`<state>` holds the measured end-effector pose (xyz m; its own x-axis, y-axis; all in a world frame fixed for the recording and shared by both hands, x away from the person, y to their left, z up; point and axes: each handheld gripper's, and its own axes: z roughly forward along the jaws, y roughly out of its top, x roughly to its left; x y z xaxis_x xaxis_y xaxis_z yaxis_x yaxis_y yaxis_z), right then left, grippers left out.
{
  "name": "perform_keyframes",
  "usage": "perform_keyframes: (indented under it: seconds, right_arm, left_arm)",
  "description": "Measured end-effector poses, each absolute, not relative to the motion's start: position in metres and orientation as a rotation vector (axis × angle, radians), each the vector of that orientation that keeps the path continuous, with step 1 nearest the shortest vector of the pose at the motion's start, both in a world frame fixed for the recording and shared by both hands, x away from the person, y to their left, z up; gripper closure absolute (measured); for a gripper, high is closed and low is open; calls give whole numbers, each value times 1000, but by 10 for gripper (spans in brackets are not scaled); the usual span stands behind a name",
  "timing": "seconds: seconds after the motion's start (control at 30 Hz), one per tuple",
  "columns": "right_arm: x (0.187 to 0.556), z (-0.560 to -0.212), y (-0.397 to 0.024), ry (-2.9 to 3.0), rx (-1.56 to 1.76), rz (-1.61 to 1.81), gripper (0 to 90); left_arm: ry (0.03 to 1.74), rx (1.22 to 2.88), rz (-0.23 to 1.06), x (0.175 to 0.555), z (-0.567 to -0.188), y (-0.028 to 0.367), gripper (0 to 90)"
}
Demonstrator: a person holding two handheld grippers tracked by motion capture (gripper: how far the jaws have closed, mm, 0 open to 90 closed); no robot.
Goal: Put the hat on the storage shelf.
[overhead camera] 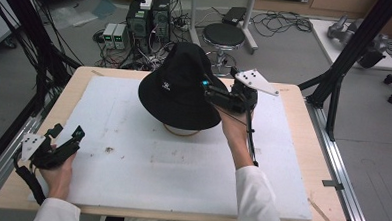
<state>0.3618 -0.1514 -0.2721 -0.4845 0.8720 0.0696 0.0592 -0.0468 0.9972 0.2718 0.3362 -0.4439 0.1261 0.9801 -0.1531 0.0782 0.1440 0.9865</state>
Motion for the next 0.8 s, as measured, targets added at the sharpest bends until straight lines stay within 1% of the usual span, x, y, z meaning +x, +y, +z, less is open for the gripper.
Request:
perform_keyframes:
  seconds: [0.8]
  right_arm:
    - [331,-290,-225,1481,1136,1566,108]
  left_arm:
    - [1226,1207,957,271,-444,336,253]
